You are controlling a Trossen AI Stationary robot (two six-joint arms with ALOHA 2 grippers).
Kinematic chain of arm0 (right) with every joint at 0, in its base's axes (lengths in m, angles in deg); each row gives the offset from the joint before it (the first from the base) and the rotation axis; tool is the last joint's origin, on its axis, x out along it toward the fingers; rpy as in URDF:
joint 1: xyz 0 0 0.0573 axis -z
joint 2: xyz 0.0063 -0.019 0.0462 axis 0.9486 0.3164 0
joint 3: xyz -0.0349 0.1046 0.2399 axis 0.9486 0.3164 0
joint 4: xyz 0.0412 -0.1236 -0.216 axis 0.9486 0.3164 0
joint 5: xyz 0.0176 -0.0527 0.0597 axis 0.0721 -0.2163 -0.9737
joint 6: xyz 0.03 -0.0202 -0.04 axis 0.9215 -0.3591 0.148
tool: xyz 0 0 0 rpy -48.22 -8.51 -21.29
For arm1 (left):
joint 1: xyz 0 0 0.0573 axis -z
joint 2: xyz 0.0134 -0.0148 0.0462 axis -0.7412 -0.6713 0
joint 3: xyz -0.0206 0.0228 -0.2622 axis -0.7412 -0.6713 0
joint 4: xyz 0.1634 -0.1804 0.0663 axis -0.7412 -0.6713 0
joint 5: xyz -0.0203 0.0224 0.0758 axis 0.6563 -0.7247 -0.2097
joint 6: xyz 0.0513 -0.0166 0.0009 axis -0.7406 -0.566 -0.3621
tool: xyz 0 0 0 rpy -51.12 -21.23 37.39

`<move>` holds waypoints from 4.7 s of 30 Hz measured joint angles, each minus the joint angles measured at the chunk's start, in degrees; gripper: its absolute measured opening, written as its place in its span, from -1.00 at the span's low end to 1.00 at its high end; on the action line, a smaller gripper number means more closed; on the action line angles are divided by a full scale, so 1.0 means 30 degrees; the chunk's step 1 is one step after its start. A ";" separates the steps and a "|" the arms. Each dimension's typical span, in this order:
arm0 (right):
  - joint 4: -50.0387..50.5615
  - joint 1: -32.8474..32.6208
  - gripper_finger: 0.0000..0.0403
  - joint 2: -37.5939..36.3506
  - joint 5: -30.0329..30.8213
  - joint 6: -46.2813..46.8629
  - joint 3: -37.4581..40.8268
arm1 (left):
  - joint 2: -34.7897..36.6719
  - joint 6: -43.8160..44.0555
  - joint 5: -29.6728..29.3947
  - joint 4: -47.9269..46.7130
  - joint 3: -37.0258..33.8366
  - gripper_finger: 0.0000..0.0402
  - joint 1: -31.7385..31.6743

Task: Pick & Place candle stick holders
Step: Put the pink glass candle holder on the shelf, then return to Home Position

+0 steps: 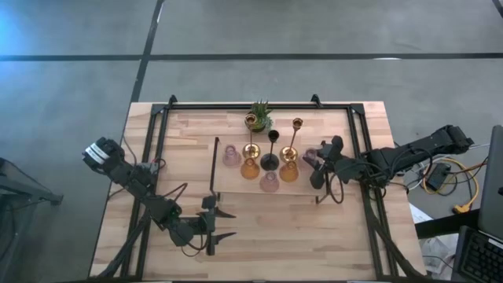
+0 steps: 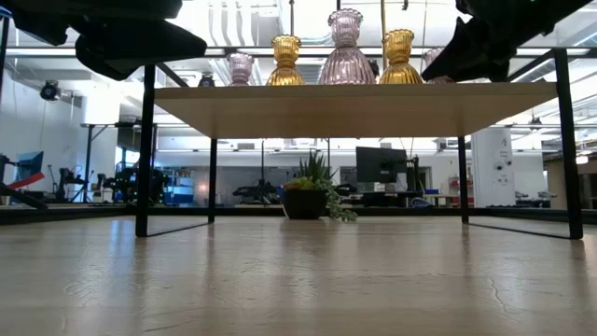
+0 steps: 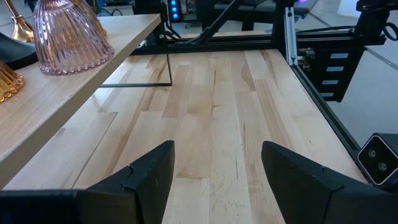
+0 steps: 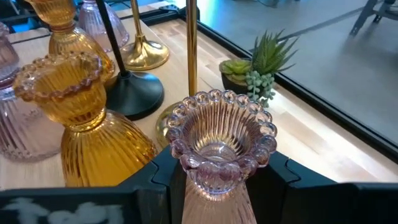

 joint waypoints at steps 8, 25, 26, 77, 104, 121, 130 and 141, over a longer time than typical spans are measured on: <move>-0.0042 -0.0010 -0.41 0.0000 -0.0209 0.0064 0.0043 | 0.0000 -0.0002 0.0000 0.0005 0.0000 0.22 0.0000; -0.0115 -0.0014 -0.27 0.0000 -0.0235 0.0049 0.0047 | 0.0000 0.0000 0.0000 0.0005 0.0000 0.22 0.0007; -0.0152 -0.0017 -0.25 0.0000 -0.0231 0.0036 0.0050 | 0.0000 0.0000 0.0000 0.0003 0.0000 0.22 0.0013; -0.0753 -0.0021 0.56 -0.0372 -0.0092 -0.0024 0.0043 | 0.0000 -0.0003 0.0000 0.0001 0.0000 0.22 0.0001; -0.3108 -0.0025 0.63 -0.2301 -0.0428 -0.1742 0.0043 | 0.0000 0.0000 0.0000 -0.0010 0.0000 0.22 0.0015; -0.7965 -0.0079 0.61 -0.5605 -1.1059 -0.2776 0.0035 | 0.0000 0.0000 0.0000 -0.0017 0.0000 0.22 0.0015; -0.7357 -0.2269 0.61 -0.5581 -1.3630 -0.1799 0.0035 | 0.0000 0.0000 0.0000 -0.0033 0.0000 0.22 0.0000; -0.3898 -0.3919 0.61 -0.9368 -1.2220 -0.2679 0.0035 | 0.0000 -0.0007 0.0000 -0.0046 0.0000 0.22 0.0007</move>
